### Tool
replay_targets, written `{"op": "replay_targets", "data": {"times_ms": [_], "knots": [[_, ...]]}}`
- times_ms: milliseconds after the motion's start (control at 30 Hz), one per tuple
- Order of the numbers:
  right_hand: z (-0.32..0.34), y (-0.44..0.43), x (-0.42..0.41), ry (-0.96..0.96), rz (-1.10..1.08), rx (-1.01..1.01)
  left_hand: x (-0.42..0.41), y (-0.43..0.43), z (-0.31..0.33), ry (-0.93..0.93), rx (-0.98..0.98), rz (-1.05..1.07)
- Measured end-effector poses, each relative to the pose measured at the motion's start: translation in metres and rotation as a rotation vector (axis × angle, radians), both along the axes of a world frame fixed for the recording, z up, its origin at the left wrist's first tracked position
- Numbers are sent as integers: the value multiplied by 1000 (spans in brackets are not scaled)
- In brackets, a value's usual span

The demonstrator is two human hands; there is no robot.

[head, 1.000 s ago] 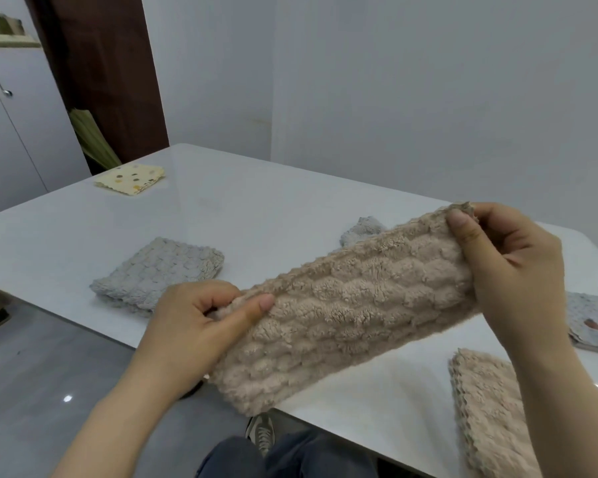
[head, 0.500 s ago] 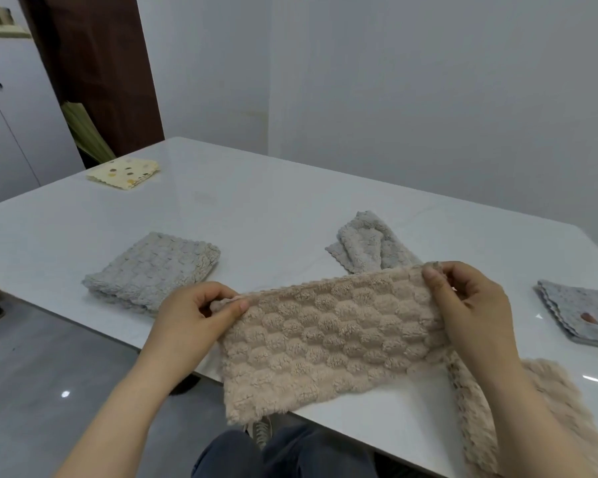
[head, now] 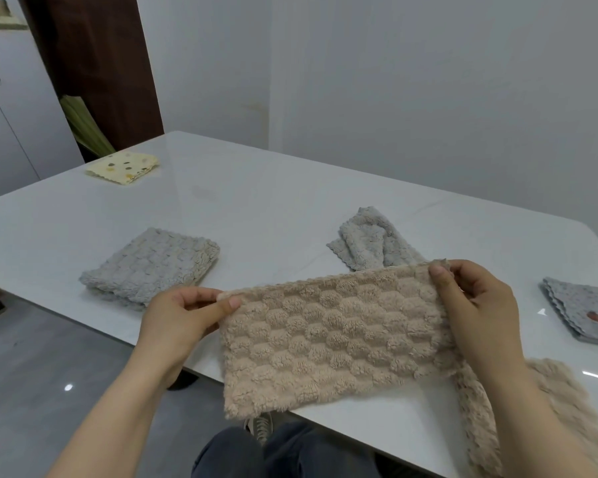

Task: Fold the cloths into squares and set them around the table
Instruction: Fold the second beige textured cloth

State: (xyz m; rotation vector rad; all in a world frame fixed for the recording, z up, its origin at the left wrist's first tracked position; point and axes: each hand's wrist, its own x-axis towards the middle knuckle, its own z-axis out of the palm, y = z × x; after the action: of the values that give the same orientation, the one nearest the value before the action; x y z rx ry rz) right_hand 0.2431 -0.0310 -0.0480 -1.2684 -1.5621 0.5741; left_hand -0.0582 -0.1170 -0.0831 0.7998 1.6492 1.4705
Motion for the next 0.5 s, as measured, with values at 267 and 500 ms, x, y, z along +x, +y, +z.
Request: {"op": "replay_targets", "data": {"times_ms": [267, 500], "knots": [[3, -3, -3, 21, -3, -13, 11, -2, 2, -87, 61, -6], [19, -18, -10, 69, 37, -24, 28, -10, 22, 18, 194, 10]]}}
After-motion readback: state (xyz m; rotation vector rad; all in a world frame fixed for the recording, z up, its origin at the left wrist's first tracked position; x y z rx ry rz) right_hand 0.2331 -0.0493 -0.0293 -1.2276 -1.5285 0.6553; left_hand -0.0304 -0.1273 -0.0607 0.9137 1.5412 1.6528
